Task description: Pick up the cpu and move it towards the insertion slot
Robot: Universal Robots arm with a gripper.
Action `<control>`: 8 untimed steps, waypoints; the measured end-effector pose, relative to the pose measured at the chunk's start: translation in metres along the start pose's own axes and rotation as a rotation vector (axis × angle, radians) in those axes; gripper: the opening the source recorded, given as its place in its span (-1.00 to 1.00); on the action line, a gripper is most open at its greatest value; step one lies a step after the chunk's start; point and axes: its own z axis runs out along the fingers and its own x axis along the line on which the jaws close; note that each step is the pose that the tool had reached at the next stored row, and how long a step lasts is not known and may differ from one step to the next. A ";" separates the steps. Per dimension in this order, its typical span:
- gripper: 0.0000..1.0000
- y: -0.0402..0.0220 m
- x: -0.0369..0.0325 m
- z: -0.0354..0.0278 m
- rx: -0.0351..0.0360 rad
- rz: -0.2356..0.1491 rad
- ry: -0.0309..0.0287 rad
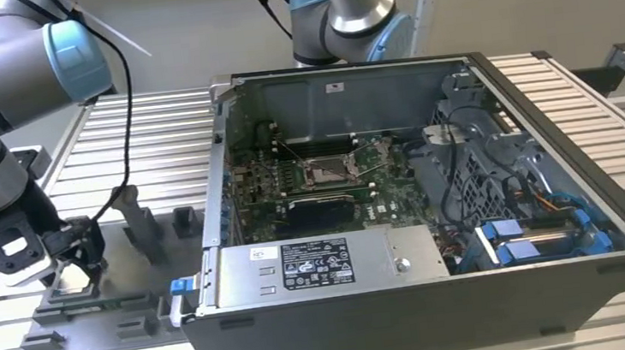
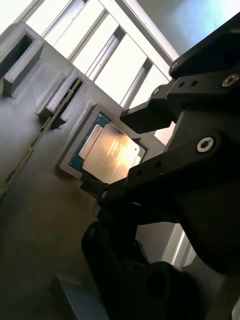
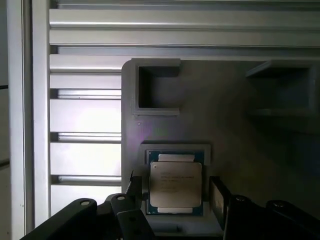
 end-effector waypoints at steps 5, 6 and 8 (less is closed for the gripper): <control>1.00 -0.0004 0.0001 0.0023 0.0002 0.000 0.0002; 1.00 -0.0004 0.0001 0.0027 0.0001 0.000 0.0002; 1.00 -0.0004 0.0001 0.0033 0.0001 0.000 0.0001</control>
